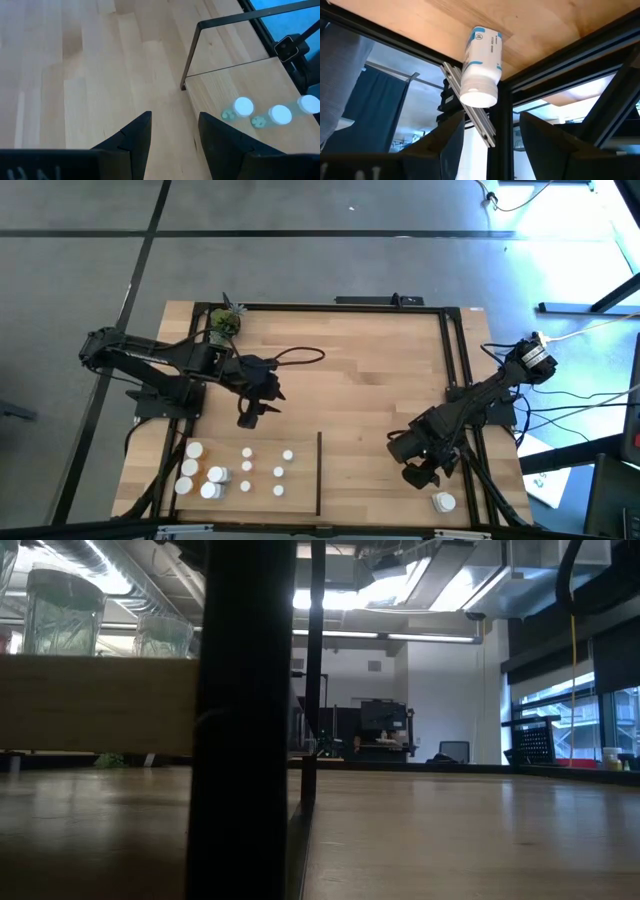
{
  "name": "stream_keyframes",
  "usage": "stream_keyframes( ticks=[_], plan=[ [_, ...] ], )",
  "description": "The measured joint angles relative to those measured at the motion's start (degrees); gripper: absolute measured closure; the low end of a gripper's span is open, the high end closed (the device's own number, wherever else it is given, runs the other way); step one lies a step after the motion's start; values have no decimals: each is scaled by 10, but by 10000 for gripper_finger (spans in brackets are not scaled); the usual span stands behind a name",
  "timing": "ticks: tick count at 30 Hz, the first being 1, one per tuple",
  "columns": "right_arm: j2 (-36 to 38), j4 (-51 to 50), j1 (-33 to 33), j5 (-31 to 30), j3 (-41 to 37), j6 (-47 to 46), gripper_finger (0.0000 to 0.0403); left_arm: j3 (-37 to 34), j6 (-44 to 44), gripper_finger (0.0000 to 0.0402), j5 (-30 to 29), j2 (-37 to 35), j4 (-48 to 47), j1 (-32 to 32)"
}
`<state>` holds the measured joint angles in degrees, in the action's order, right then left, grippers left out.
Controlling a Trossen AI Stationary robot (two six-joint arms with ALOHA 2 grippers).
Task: Pick and place medicine bottles onto shelf by color
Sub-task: Put the big white pill bottle on the shelf aligned with the other big white pill bottles
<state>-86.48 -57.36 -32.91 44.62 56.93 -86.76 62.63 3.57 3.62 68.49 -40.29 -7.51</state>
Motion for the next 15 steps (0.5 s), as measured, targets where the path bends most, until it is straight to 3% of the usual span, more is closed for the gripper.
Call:
stream_keyframes(
  ticks=[10, 15],
  plan=[
    [0, 6, 0, -5, 0, 0, 210, 0, 0, 246, 0, 0, 0, 0],
    [0, 19, 0, -50, 0, 0, 210, 0, 0, 246, 0, 0, 0, 0]
  ],
)
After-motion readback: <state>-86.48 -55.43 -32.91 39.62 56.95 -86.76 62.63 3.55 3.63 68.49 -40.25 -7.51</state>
